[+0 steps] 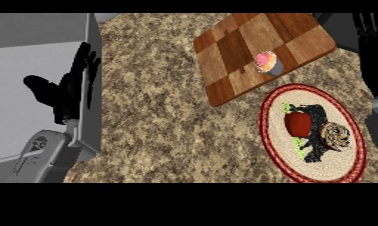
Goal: Pick the bell pepper from the placemat and place it in the tiered shelf
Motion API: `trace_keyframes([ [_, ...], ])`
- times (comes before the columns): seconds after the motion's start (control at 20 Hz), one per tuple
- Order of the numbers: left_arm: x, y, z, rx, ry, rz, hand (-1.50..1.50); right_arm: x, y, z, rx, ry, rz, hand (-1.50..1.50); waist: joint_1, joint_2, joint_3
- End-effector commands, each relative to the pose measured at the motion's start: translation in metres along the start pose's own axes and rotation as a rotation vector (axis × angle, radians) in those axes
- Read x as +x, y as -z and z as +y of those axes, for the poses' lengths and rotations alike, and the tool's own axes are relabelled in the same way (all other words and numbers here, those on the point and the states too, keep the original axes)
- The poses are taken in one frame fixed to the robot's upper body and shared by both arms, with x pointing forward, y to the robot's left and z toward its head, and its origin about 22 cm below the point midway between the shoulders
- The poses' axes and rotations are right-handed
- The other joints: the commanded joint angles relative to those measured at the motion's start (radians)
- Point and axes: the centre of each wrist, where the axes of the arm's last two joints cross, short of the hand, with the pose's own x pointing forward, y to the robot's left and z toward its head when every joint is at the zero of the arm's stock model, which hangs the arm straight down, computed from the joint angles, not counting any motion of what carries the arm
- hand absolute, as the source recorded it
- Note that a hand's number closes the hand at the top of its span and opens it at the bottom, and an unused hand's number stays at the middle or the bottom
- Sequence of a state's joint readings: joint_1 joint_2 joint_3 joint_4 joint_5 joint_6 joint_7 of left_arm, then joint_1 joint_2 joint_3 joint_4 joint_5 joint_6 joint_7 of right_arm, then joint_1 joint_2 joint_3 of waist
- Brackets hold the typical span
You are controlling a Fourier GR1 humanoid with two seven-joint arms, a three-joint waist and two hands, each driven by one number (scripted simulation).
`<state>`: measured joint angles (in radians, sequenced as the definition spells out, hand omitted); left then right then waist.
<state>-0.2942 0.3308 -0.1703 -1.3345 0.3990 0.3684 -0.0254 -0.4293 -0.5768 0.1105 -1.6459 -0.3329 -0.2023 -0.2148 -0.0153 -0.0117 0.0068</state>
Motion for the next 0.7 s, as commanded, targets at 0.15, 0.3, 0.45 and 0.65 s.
trace_keyframes([
  [0.15, -0.002, -0.021, 0.002, -0.106, 0.170, -0.072, 0.00, -0.040, -0.049, -0.061, -0.244, -0.080, 0.395, -1.50, -0.017, 0.020, -0.005],
  [0.3, 0.014, -0.021, 0.002, -0.121, 0.153, -0.099, 0.00, -0.051, -0.050, -0.018, -0.570, 0.456, 0.357, -1.50, -0.070, 0.004, 0.051],
  [0.45, 0.023, -0.028, 0.010, -0.138, 0.208, -0.113, 0.00, -0.073, -0.134, -0.114, -0.476, -0.459, 0.703, 1.50, -0.080, 0.070, -0.018],
  [0.65, 0.015, -0.042, 0.005, -0.208, 0.222, -0.044, 0.00, -0.105, -0.188, -0.089, -0.850, -0.513, 0.709, -1.50, -0.032, 0.026, -0.004],
])
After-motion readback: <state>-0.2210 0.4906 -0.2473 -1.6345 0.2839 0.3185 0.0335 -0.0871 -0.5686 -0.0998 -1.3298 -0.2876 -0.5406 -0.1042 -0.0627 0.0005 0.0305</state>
